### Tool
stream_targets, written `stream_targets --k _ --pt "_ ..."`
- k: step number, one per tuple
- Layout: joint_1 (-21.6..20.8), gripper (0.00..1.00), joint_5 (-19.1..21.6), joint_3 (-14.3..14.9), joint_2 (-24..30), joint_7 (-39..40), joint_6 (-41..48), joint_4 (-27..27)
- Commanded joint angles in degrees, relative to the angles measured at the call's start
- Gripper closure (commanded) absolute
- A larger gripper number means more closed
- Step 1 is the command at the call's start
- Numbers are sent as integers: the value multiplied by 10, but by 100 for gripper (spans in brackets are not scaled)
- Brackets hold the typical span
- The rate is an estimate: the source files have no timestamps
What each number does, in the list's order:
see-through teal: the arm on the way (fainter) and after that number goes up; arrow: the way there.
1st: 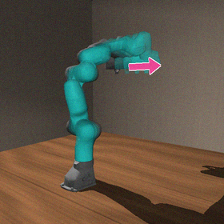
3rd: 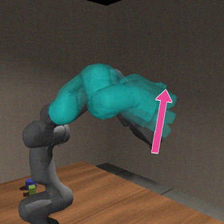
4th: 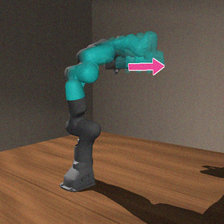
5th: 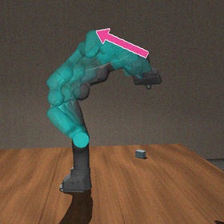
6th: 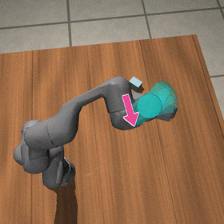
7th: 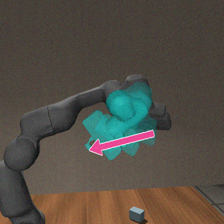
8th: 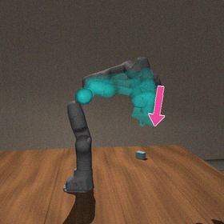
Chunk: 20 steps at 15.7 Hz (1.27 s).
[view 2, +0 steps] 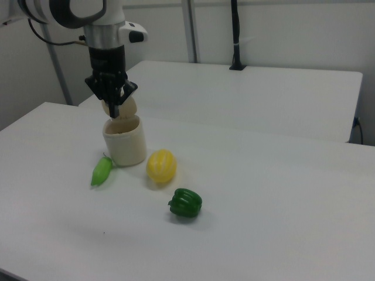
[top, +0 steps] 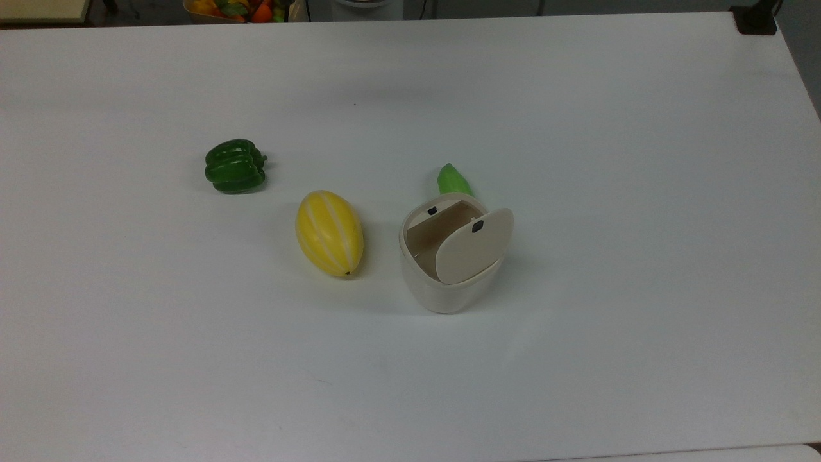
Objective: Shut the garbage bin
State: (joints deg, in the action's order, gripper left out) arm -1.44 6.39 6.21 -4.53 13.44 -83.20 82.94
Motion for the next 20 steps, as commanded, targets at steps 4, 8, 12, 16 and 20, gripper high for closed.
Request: stream_targets --k 4,8,12,16,20 --pt "-34 100 4 4 -14 151 -102 8" --pt "-50 100 32 2 -29 202 -141 5" --pt "-74 100 42 2 -53 197 -224 5" --pt "-89 100 46 1 -69 201 -267 5" --pt "-106 100 96 1 -86 184 -341 4"
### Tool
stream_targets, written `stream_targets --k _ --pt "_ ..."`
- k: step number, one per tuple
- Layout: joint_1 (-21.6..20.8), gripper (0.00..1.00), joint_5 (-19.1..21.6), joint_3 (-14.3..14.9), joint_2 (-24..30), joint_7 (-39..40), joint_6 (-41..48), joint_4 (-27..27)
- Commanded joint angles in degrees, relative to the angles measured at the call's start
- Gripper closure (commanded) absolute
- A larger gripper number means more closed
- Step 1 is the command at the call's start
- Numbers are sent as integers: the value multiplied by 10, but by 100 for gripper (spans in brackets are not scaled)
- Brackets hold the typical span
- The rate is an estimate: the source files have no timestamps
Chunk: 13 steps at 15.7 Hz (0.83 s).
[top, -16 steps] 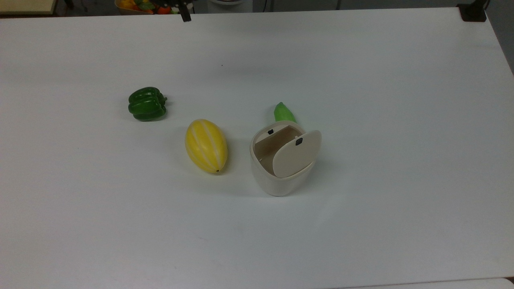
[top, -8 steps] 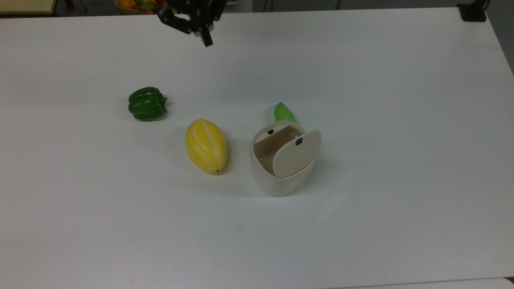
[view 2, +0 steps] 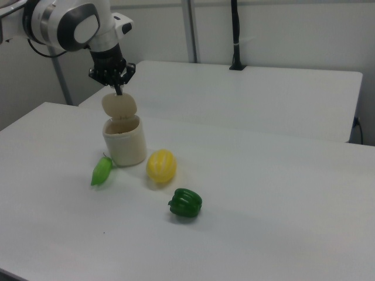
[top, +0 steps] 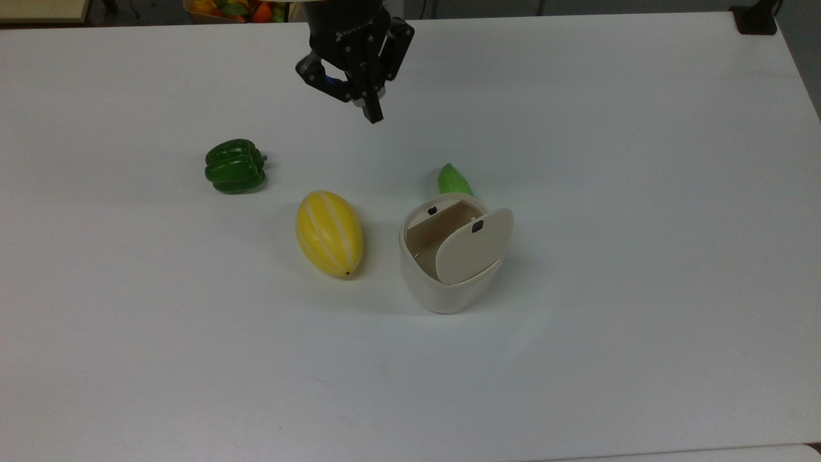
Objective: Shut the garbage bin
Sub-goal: 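Move the gripper over the cream bin toward its open lid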
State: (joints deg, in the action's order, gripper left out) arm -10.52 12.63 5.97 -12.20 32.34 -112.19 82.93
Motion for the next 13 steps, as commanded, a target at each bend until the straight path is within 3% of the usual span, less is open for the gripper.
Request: stream_targets --k 1,8,13 --pt "-23 100 34 4 -17 -19 -81 4" --pt "-69 100 26 4 -62 -61 -256 4" --pt "-78 100 26 4 -109 -82 -340 -5"
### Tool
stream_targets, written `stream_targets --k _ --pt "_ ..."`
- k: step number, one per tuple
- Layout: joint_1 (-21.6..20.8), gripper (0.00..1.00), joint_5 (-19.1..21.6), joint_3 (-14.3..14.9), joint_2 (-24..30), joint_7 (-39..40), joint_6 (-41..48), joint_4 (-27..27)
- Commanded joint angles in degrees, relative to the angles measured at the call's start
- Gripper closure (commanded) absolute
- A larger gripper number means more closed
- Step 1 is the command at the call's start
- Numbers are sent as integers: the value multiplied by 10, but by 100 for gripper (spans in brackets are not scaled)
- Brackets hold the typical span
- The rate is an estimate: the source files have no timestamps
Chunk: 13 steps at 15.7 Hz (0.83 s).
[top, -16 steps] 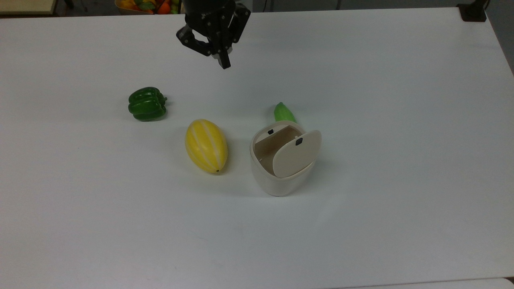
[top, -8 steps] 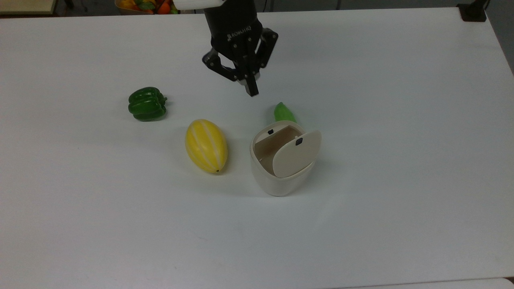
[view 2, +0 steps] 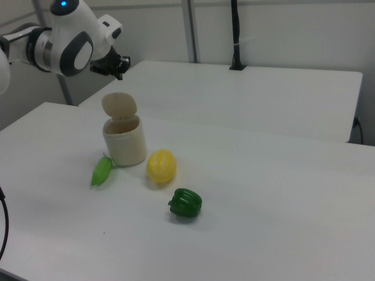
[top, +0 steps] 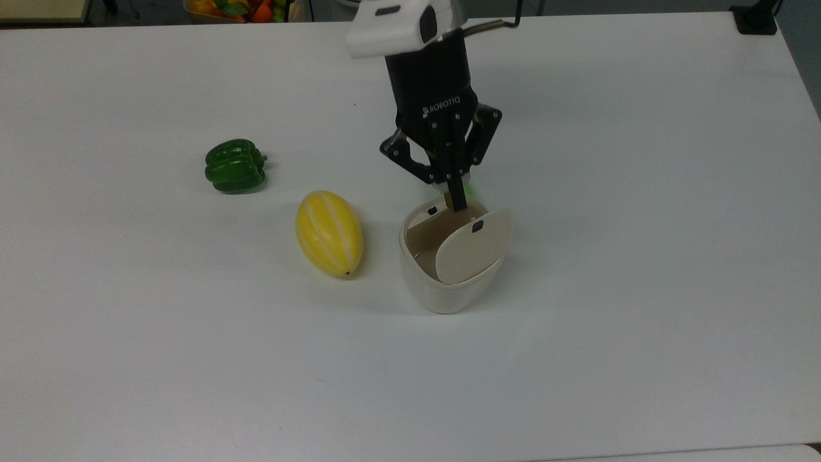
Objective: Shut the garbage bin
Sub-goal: 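Move the gripper over the cream bin toward its open lid, then lower the gripper against the raised lid and push it over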
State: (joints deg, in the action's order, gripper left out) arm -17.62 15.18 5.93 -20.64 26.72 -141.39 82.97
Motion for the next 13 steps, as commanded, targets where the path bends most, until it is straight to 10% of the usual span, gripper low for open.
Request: stream_targets --k 1,13 --pt "-7 100 0 5 -36 -26 -50 -15" --pt "-12 100 9 5 -55 -28 41 -33"
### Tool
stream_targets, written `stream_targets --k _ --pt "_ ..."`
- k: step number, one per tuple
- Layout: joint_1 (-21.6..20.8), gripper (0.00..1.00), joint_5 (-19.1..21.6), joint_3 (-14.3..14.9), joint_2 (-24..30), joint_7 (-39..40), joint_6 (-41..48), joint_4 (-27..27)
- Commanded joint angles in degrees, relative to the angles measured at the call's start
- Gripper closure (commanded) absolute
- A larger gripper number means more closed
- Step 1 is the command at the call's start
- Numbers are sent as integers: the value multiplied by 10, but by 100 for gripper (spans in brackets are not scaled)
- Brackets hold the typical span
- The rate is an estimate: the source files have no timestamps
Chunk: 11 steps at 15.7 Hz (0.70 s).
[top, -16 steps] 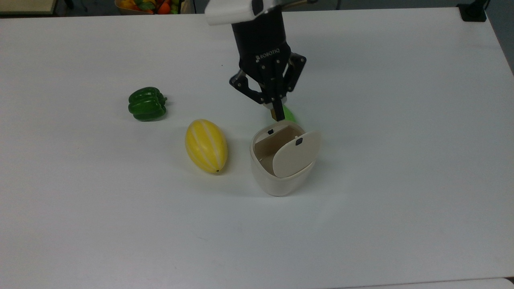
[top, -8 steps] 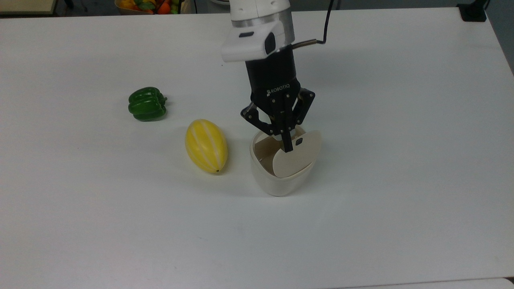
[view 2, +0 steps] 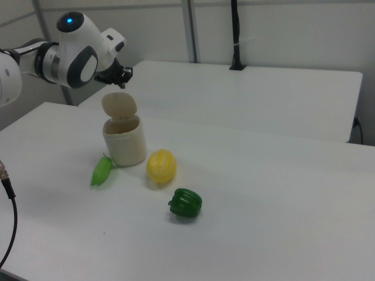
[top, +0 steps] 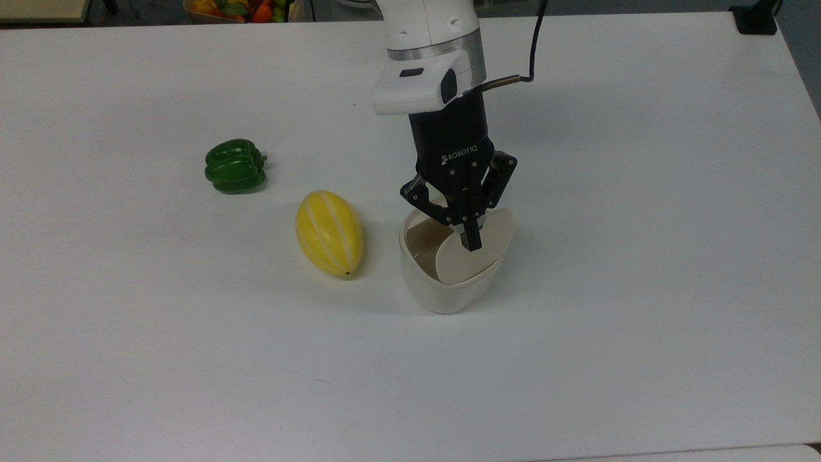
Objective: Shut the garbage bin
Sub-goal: 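Lower the gripper against the raised lid and push it over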
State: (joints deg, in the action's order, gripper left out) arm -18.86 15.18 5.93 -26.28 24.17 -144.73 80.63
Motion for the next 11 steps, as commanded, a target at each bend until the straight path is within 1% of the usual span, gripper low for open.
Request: stream_targets --k 1,7,11 --pt "1 100 9 5 3 -2 94 -10" --pt "1 100 7 6 3 2 122 -4" --pt "8 100 6 6 4 4 187 -4"
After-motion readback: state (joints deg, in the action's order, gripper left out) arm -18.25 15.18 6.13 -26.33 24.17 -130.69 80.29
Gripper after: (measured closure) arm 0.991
